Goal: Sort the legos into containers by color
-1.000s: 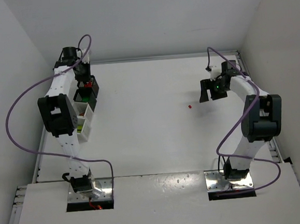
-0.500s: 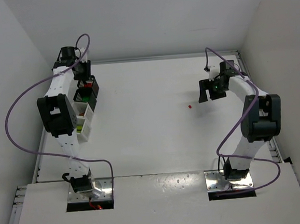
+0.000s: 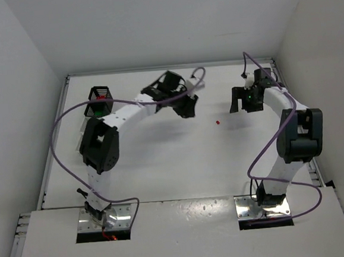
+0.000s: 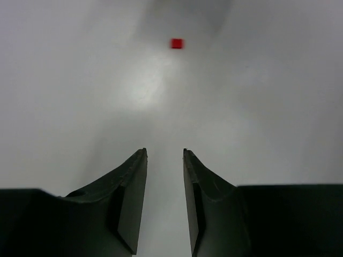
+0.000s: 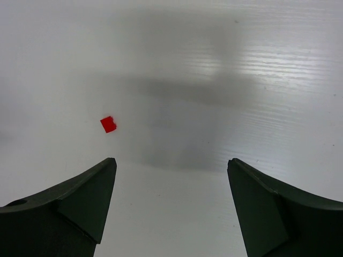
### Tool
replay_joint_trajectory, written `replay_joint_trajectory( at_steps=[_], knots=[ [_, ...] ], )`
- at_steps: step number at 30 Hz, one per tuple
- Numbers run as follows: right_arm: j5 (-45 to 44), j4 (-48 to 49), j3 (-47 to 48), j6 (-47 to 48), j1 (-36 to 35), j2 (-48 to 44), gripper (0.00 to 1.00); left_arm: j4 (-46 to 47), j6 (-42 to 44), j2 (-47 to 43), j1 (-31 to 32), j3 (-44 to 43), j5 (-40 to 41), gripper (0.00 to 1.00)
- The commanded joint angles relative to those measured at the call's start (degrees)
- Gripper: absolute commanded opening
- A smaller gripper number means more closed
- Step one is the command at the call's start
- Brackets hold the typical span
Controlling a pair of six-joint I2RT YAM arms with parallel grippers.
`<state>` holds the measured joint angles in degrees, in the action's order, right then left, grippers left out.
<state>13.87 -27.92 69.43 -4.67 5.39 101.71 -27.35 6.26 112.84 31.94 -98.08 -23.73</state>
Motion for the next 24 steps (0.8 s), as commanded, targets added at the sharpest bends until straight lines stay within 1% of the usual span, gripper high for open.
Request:
replay_joint_trajectory(
  at_steps=[1,3,4,6,7,10,13,14,16,19,23,24],
  knots=[
    [-3.5,2.5,-0.6,-4.3,1.5,-2.3,0.85,5.4,-5.6,3.3,4.5,0.4,0.0,0.39],
    [-4.3,2.5,-1.3,-4.8,2.3,-2.3,0.86,5.4,-7.6,7.8,8.1,-2.4,2.3,0.41],
    [-5.1,2.5,-1.9,-4.8,2.9,-2.8,0.86,5.4,-7.6,9.6,9.1,-6.0,3.2,0.43],
    [-5.7,2.5,-2.5,-5.3,4.4,-3.4,0.88,4.0,-9.2,14.2,10.6,-9.7,5.1,0.43],
    [-5.7,2.5,-3.2,-5.4,5.4,-3.4,0.88,4.0,-9.2,15.5,11.8,-12.3,6.5,0.44],
    [-5.7,2.0,-3.8,-5.9,6.5,-4.4,0.92,3.4,-10.2,20.2,13.7,-16.7,9.7,0.47],
    [-5.7,2.0,-4.4,-5.9,8.8,-4.9,0.96,2.7,-10.8,23.0,14.3,-19.2,11.6,0.51],
    [-5.7,2.0,-5.0,-5.9,9.5,-4.9,0.96,2.2,-10.8,24.6,14.9,-20.4,11.6,0.51],
    [-5.7,1.5,-5.0,-6.4,10.2,-5.5,1.00,2.2,-11.4,25.8,14.9,-20.9,11.6,0.52],
    [-5.1,0.9,-5.5,-6.4,11.4,-6.0,1.00,2.2,-11.4,27.6,15.6,-22.2,11.6,0.53],
    [-4.5,0.9,-5.5,-6.4,12.5,-6.0,1.00,2.2,-11.4,29.9,16.2,-22.9,11.6,0.57],
    [-4.5,0.9,-5.5,-6.4,12.5,-6.0,1.00,2.2,-11.4,30.4,16.7,-23.4,11.6,0.62]
  ],
)
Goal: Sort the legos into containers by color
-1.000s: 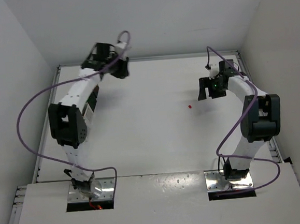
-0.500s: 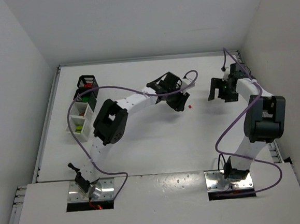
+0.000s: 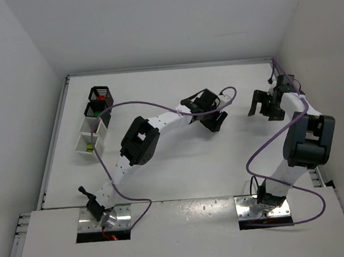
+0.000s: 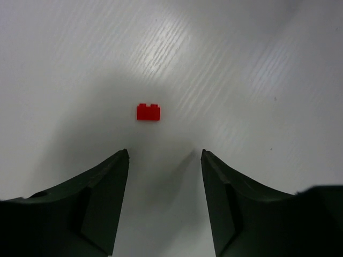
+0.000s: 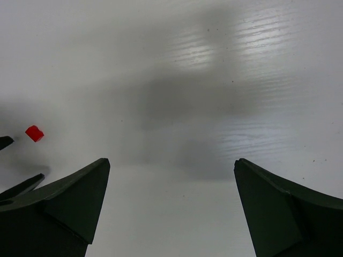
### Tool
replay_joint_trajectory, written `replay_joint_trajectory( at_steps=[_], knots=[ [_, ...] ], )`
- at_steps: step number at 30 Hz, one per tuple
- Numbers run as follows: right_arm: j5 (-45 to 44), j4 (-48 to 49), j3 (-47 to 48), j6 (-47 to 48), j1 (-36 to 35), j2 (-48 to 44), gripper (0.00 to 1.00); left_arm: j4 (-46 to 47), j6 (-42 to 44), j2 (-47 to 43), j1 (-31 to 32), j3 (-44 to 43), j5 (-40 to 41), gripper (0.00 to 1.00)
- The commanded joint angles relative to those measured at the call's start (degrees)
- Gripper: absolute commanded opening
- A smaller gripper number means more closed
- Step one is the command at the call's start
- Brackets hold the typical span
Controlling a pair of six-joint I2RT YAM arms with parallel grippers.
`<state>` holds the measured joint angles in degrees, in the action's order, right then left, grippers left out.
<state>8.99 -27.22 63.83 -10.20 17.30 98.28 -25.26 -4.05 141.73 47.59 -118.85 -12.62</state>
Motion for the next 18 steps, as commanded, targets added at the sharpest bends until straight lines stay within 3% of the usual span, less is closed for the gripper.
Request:
replay_joint_trajectory(
  at_steps=[1,10,14,18],
  knots=[
    [0.4,0.2,0.1,-0.9,0.6,-2.6,1.00,0.1,-1.1,2.4,1.1,-2.6,0.5,0.64],
    [1.5,0.2,0.1,-0.9,2.3,-3.1,1.00,-0.4,-1.1,7.1,1.1,-5.8,0.5,0.68],
    [2.8,0.8,-0.6,-0.9,2.3,-3.6,1.00,-0.4,-0.6,8.9,1.1,-6.9,1.0,0.55],
    [3.9,0.8,-1.9,-1.5,2.8,-3.6,1.00,-0.4,-0.1,10.8,1.1,-6.9,1.0,0.48]
  ],
)
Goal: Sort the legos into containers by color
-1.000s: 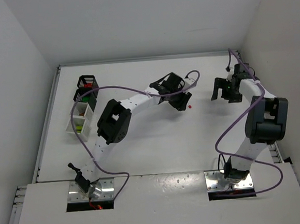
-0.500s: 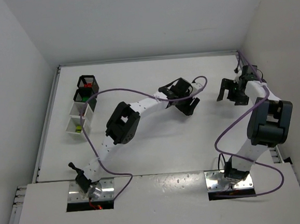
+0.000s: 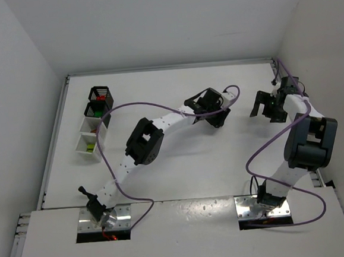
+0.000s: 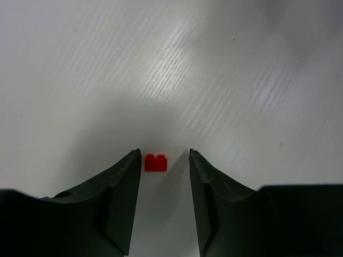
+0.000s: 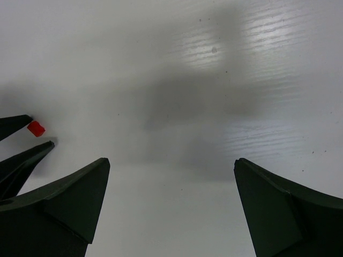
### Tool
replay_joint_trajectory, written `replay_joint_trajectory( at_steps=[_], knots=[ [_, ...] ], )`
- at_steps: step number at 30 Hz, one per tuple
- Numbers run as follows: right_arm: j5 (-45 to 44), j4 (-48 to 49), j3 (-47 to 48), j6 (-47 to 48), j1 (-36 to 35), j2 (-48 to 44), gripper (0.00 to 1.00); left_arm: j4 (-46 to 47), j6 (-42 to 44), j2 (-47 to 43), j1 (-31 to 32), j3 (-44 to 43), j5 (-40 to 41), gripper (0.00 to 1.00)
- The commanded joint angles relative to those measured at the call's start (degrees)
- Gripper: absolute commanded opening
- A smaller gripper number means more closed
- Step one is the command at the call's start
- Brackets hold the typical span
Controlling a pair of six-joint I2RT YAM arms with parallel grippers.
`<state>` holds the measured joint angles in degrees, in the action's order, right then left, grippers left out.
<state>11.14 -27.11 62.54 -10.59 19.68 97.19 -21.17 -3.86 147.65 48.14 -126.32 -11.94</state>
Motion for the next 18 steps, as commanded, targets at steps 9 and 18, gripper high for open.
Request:
replay_joint_trajectory(
  at_steps=[9,18],
  knots=[
    [2.4,0.7,1.3,-1.1,1.0,-2.0,1.00,-5.0,0.9,5.4,1.1,1.1,1.5,0.44],
    [2.9,1.2,0.6,-1.1,1.0,-2.0,1.00,-7.3,1.4,3.3,-0.2,3.9,2.1,0.41]
  ],
)
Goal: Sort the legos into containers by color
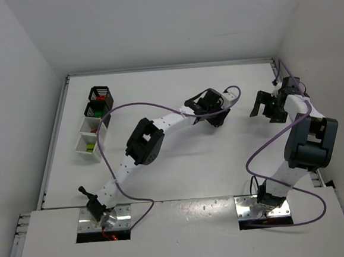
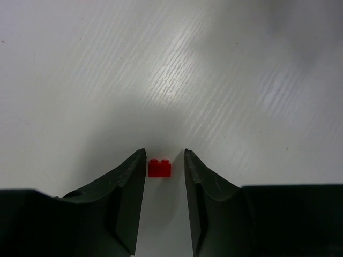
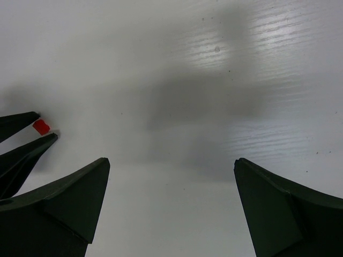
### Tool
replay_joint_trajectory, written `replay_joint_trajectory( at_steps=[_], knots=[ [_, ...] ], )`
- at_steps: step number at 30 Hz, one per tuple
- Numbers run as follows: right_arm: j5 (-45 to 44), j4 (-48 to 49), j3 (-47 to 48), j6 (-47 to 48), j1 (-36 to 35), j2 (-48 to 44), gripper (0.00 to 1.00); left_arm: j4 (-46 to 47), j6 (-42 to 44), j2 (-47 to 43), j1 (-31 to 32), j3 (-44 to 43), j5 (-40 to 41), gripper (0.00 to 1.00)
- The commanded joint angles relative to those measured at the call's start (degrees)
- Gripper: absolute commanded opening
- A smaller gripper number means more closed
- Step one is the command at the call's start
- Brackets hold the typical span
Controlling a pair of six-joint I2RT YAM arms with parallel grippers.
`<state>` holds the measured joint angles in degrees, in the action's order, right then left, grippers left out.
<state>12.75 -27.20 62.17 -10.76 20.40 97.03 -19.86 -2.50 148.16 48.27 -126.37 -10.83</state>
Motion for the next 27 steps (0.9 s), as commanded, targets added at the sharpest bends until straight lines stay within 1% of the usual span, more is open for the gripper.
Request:
replay_joint_trajectory(
  at_steps=[1,7,21,23,27],
  knots=[
    [1.3,1.3,0.4,-0.9,0.3,-1.8,1.00,-8.6,0.0,2.8,-1.1,3.9,1.0,0.40],
    [1.3,1.3,0.4,-0.9,0.3,-1.8,1.00,-9.9,0.6,2.1,-1.1,5.2,1.0,0.36],
    [2.4,1.3,1.5,-0.9,0.3,-0.3,1.00,-9.9,1.1,0.5,-1.1,7.4,1.0,0.34],
    [2.9,1.3,2.0,-0.9,0.3,-0.3,1.00,-9.9,1.6,0.5,-1.1,7.4,1.0,0.28],
    [2.9,1.3,2.0,-0.9,0.3,-0.3,1.00,-9.9,1.6,0.5,-1.1,7.4,1.0,0.19]
  ],
)
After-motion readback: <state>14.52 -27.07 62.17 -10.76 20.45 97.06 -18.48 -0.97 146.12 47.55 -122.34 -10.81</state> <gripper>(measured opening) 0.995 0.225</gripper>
